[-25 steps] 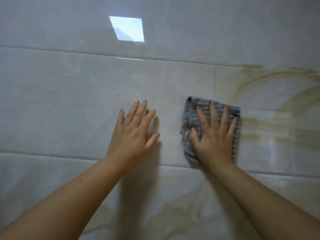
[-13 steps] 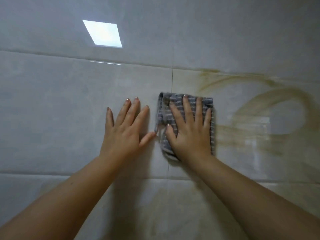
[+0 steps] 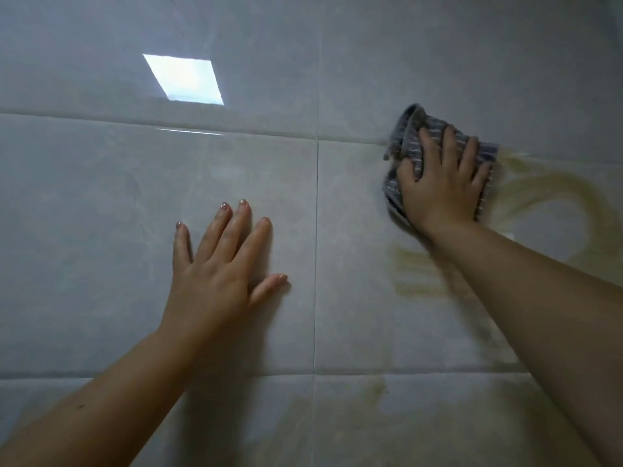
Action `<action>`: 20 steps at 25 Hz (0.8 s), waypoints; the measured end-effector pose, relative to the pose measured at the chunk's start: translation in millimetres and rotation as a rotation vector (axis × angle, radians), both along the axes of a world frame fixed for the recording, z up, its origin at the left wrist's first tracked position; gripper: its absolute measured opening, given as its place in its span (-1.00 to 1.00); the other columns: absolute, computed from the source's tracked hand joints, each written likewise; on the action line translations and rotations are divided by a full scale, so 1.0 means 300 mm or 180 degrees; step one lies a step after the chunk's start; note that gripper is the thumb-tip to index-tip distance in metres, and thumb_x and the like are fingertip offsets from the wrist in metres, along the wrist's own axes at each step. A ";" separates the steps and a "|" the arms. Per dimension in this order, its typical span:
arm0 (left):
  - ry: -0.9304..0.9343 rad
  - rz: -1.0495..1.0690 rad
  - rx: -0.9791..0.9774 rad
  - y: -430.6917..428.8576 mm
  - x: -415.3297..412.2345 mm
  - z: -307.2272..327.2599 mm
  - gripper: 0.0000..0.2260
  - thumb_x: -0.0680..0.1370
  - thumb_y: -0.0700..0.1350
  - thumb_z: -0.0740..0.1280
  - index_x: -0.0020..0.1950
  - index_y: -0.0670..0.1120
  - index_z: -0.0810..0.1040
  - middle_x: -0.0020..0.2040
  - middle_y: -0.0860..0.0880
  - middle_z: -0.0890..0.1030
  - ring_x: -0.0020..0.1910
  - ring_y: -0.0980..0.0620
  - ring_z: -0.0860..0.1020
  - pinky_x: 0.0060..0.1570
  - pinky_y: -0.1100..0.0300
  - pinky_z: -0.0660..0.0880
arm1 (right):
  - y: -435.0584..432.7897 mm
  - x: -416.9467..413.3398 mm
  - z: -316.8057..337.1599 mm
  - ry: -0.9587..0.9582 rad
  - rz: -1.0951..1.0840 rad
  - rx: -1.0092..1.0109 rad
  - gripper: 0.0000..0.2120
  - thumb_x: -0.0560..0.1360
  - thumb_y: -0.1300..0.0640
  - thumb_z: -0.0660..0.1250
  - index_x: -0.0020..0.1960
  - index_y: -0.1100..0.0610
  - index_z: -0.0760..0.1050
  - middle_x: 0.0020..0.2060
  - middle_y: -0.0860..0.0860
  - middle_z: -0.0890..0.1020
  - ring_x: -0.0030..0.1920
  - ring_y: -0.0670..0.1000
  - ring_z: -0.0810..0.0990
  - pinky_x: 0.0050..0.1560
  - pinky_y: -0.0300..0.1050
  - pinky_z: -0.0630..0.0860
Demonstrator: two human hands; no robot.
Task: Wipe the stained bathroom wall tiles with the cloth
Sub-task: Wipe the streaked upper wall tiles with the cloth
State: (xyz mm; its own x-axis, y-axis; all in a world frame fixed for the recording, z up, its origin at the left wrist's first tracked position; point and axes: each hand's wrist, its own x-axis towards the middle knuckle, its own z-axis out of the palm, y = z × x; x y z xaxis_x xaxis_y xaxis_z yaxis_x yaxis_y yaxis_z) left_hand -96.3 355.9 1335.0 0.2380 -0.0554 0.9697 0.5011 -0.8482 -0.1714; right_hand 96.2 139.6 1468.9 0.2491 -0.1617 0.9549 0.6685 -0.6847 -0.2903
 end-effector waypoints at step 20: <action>0.0133 -0.0001 -0.0058 0.004 -0.005 0.005 -0.30 0.56 0.40 -0.16 0.60 0.07 0.04 0.62 -0.03 -0.02 0.60 -0.01 -0.10 0.48 -0.34 -0.10 | 0.285 -0.255 -0.063 -0.0832 0.0217 -0.1135 -0.42 0.59 -0.23 -0.04 0.57 -0.14 -0.04 0.59 0.04 -0.07 0.55 0.23 -0.21 0.46 0.32 -0.31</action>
